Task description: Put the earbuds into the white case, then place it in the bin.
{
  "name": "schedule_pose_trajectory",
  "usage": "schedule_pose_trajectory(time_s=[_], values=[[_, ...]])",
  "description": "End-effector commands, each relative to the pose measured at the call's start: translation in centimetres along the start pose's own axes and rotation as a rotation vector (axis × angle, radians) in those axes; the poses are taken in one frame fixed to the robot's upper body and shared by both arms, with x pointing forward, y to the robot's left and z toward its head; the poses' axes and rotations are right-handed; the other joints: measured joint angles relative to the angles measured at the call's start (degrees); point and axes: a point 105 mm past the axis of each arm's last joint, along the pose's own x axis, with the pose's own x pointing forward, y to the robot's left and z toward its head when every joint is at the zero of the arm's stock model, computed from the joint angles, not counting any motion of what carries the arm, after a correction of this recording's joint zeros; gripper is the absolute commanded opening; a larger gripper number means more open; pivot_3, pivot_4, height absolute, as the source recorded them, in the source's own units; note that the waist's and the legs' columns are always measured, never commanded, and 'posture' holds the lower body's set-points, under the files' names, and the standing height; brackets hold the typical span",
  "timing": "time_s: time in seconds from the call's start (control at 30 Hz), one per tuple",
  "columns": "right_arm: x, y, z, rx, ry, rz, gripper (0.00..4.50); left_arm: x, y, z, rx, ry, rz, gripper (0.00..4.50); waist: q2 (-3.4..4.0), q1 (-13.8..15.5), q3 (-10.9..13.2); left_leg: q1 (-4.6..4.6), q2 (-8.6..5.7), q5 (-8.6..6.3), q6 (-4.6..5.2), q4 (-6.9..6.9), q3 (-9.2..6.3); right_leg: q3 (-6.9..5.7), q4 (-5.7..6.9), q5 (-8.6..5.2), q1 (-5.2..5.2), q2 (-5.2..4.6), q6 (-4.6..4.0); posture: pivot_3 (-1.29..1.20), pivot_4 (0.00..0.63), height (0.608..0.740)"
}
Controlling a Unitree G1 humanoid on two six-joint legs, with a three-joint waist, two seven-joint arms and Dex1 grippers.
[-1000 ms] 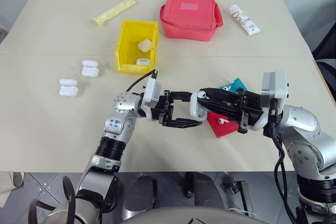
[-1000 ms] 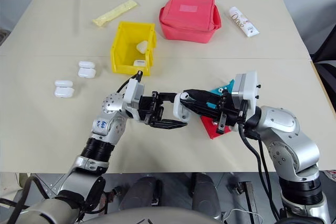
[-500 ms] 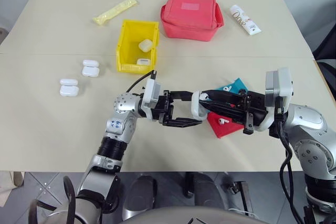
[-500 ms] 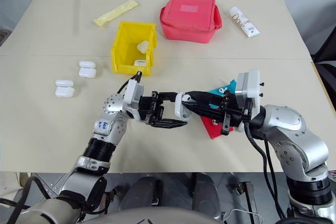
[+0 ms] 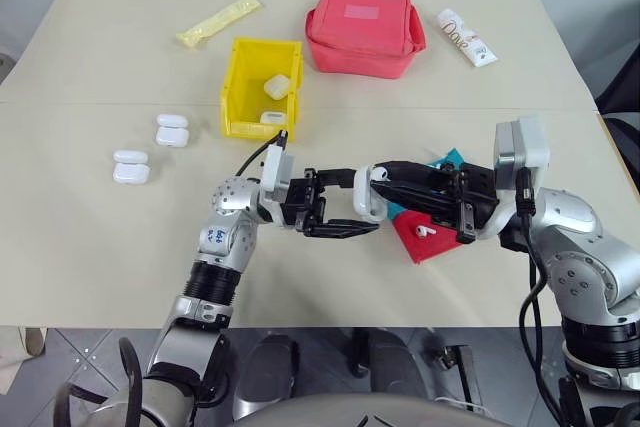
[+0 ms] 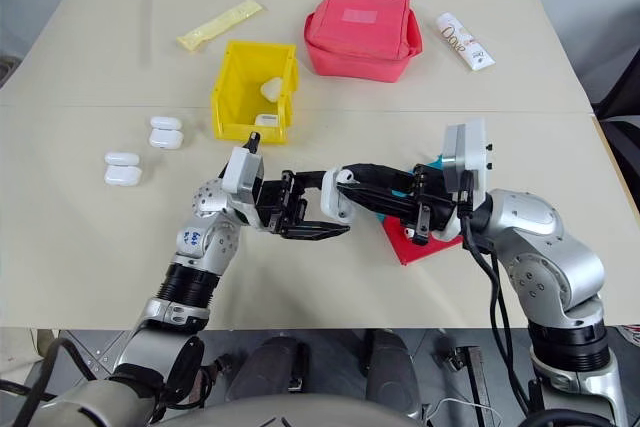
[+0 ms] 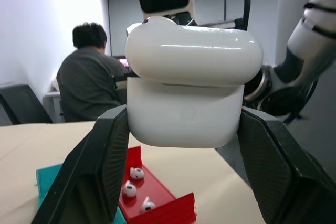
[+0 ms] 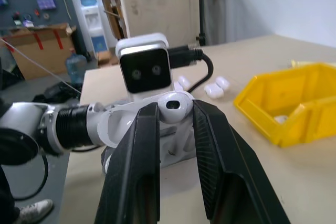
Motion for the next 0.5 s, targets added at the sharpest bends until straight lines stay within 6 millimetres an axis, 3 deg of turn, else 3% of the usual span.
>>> schedule_pose_trajectory(time_s=[0.03,0.5], values=[[0.0,-0.4,-0.5,0.011,0.005,-0.014,0.54,0.3,-0.8,1.7,0.029,-0.07,-0.065,2.76,0.0,0.0,0.0,0.0,-0.01,0.0,0.0,0.0,0.0,0.0,0.0,0.0,0.0,0.0,0.0,0.0,0.15,0.74],[-0.3,-0.4,-2.1,0.005,0.021,-0.021,0.54,0.2,-0.7,2.2,0.037,-0.074,-0.071,2.76,0.0,-0.04,0.0,0.0,0.0,0.0,0.0,0.0,-0.01,0.01,0.0,0.0,0.0,0.0,0.0,0.0,0.15,0.74]])
